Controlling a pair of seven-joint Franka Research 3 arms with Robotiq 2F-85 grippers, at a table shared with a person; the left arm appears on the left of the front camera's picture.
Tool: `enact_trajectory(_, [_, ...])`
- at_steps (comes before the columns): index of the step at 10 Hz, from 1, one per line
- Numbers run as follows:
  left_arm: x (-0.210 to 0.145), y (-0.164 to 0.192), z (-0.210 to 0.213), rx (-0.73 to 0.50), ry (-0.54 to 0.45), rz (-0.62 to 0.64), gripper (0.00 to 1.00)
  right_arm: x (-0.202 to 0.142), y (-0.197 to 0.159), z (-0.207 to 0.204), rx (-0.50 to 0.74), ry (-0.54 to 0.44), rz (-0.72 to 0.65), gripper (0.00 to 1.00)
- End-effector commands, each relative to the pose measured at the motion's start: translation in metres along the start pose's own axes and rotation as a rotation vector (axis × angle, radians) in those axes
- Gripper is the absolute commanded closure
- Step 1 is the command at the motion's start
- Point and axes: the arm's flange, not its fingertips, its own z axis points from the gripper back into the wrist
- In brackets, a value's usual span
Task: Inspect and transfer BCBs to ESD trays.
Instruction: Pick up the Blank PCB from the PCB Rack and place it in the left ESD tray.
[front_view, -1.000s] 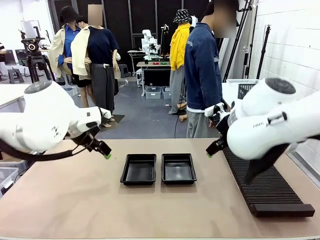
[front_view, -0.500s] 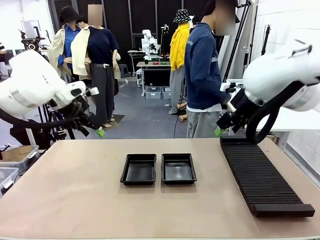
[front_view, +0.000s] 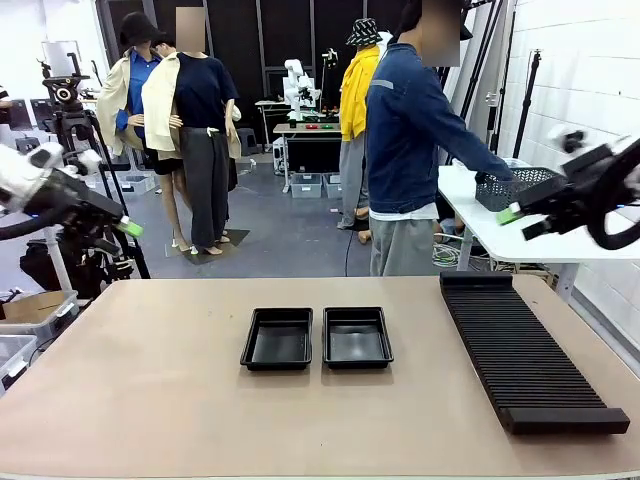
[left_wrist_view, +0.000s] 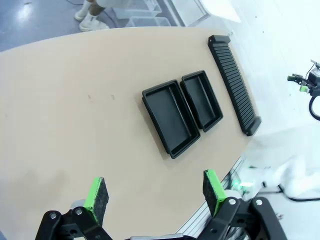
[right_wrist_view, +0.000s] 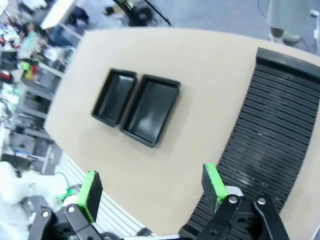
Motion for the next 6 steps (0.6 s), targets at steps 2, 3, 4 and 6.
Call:
enact_trajectory(2, [-0.007,0.048,0.033,-0.163,-0.134,0.12,0.0,-0.03,-0.046,0.042,0.239,-0.159,-0.083,0.0])
enact_trajectory(3, [-0.007,0.066,0.041,-0.21,-0.17,0.169,0.0,-0.037,-0.058,0.053,0.29,-0.192,-0.095,0.0])
enact_trajectory(4, [-0.01,0.089,0.045,-0.258,-0.195,0.211,0.0,-0.045,-0.07,0.063,0.336,-0.214,-0.114,0.0])
enact_trajectory(6, [-0.023,0.125,0.051,-0.333,-0.229,0.257,0.0,-0.061,-0.096,0.077,0.408,-0.257,-0.154,0.0])
